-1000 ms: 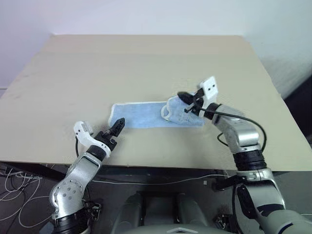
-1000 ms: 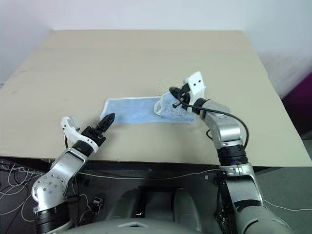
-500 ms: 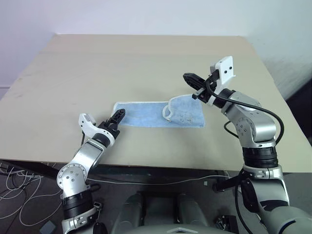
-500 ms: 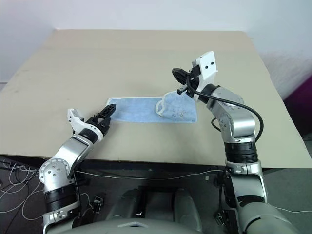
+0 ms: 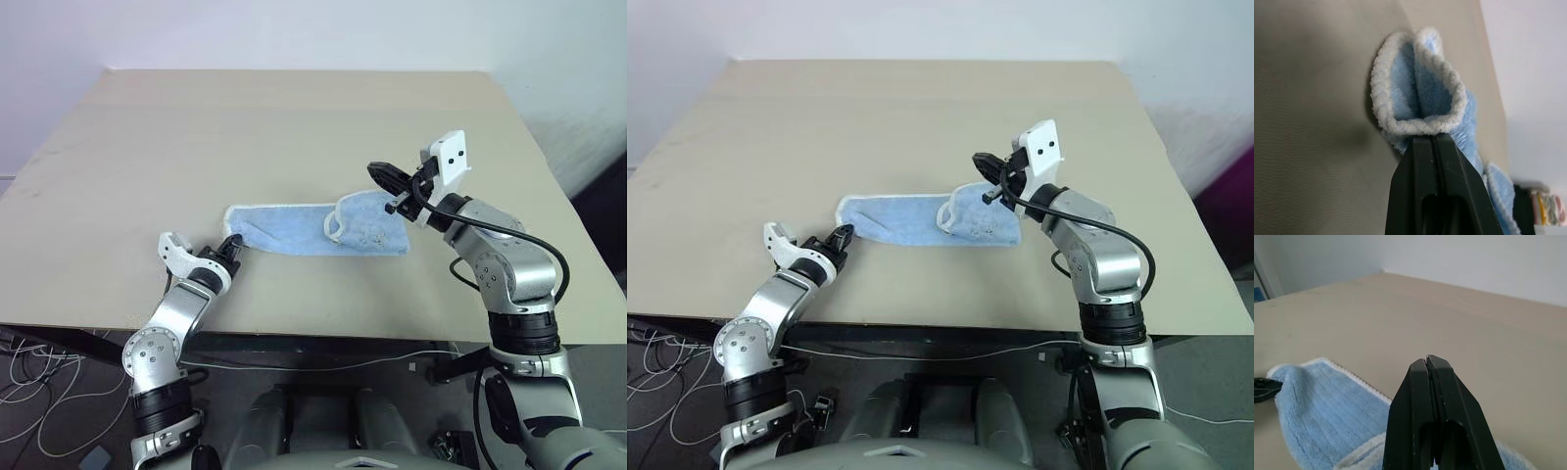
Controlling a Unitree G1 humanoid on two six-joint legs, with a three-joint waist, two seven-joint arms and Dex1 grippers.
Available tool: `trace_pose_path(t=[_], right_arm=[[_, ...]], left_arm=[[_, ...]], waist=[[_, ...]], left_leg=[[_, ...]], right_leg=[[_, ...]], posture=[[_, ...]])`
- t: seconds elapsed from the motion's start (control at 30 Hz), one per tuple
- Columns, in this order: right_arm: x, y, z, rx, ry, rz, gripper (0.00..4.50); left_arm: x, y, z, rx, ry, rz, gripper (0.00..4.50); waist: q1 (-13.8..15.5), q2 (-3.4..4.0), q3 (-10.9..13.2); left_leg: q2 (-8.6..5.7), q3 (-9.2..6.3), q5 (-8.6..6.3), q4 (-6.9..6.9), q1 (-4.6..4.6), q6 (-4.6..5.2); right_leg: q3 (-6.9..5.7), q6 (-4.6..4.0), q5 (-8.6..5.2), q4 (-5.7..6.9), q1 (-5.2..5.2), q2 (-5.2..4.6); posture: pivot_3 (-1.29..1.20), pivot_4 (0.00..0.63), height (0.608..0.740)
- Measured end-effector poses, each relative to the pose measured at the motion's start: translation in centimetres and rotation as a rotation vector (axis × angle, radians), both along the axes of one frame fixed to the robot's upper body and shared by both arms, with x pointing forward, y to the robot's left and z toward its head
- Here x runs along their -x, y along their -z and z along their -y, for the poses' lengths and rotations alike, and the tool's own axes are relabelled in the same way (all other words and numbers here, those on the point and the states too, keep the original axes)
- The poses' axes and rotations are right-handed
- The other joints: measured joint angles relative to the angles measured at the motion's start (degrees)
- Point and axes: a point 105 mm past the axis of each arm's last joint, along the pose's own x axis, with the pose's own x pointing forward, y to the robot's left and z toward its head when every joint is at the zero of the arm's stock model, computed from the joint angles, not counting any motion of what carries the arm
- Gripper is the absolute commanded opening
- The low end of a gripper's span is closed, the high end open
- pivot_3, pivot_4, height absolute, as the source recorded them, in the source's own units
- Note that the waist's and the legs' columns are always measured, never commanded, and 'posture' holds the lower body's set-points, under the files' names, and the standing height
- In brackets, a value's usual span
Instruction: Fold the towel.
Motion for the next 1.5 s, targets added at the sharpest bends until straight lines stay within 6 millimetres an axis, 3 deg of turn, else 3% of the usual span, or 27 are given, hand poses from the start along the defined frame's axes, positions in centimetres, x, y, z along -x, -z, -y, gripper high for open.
trace_pose_path(t=[0.3, 0.4, 0.77, 0.8, 1.37, 1.5], right_arm=[[0.1, 0.7, -0.2, 0.005, -0.004, -0.019, 0.00], [0.2, 0.9, -0.4, 0.007, -0.010, -0.024, 0.00], [0.3, 1.6, -0.8, 0.007, -0.019, -0.044, 0.00], [0.3, 1.7, -0.8, 0.006, -0.017, -0.047, 0.00], [0.2, 2.1, -0.5, 0.004, 0.006, -0.058, 0.00], [0.2, 2.1, -0.4, 0.005, 0.018, -0.057, 0.00]], left_arm=[[1.2, -1.1, -2.3, 0.013, -0.087, 0.086, 0.07], [1.8, -1.3, -3.2, 0.008, -0.100, 0.109, 0.59], [4.2, -0.2, -2.7, 0.024, 0.007, 0.040, 4.34], [4.2, -0.4, -2.5, 0.027, 0.019, 0.044, 4.49], [0.1, -0.7, -0.7, 0.059, 0.094, 0.002, 4.49], [-0.2, -0.3, -0.7, 0.053, 0.101, -0.011, 3.55]], waist=[[-0.03, 0.00, 0.00], [0.02, 0.00, 0.00], [-0.01, 0.00, 0.01], [0.01, 0.00, 0.01], [1.63, 0.08, -0.04], [1.61, 0.10, -0.05]], left_leg=[[0.01, 0.01, 0.00, -0.02, 0.00, 0.00], [0.01, 0.00, 0.00, -0.02, 0.00, 0.00], [0.03, -0.03, -0.01, -0.05, 0.00, 0.00], [0.02, -0.03, -0.01, -0.05, 0.00, 0.00], [-0.13, -0.28, 0.00, 0.00, 0.10, 0.00], [-0.16, -0.33, 0.00, 0.00, 0.11, 0.00]], right_leg=[[0.01, 0.00, 0.00, -0.04, 0.00, -0.01], [0.00, 0.00, 0.00, -0.05, 0.01, -0.01], [0.01, -0.01, 0.00, -0.08, 0.00, -0.04], [0.01, -0.01, 0.00, -0.09, 0.01, -0.05], [-0.23, -0.01, 0.00, -0.18, 0.32, -0.09], [-0.26, -0.01, 0.00, -0.18, 0.35, -0.10]], posture=[[0.00, 0.150, 0.740], [0.00, 0.150, 0.740], [0.00, 0.150, 0.740], [0.00, 0.150, 0.740], [0.00, 0.150, 0.740], [0.00, 0.150, 0.740]])
